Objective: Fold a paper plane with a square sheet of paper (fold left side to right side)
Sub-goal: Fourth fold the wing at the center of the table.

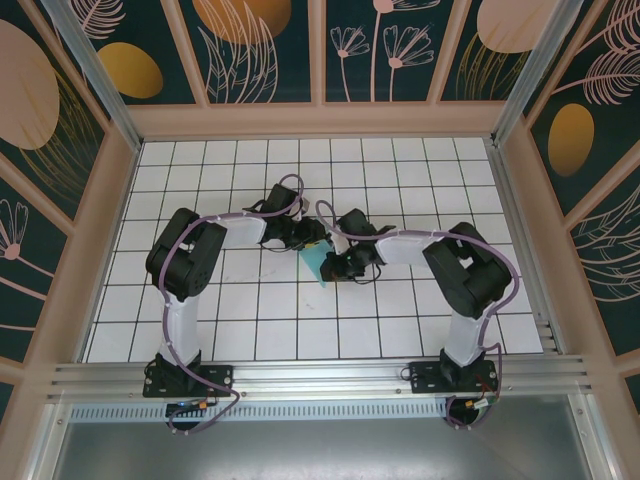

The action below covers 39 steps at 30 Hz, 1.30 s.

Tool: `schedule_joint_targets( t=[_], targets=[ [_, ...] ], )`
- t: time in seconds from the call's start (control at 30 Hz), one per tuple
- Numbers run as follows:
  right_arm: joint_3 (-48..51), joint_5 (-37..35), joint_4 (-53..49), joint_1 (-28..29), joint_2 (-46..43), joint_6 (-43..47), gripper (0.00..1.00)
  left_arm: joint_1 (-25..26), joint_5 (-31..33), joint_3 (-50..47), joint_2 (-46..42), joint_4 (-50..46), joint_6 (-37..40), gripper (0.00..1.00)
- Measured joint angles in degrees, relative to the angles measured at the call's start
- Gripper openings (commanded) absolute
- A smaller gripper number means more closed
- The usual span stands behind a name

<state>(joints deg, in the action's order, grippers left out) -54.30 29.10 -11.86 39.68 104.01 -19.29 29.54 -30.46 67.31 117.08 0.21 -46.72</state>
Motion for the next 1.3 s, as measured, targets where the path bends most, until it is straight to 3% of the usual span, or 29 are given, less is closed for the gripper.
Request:
schedule_joint_targets(
  t=[0.27,0.47,0.9,1.3],
  targets=[
    [3.6,2.0,-1.8,-0.3,-6.6,-1.0,0.14,0.0,0.0,0.0,0.0,0.0,0.0,0.35],
    [3.9,2.7,4.7,-1.1,-11.6,-4.2,0.14,0.0,0.0,0.0,0.0,0.0,0.0,0.35],
    [2.7,-0.7,8.6,-0.5,0.0,-5.0,0.13,0.0,0.0,0.0,0.0,0.0,0.0,0.35],
    [3.3,-1.0,9.0,-0.5,-0.1,-3.4,0.1,-0.2,0.1,5.6,2.1,-7.3,1.4,0.36]
  ],
)
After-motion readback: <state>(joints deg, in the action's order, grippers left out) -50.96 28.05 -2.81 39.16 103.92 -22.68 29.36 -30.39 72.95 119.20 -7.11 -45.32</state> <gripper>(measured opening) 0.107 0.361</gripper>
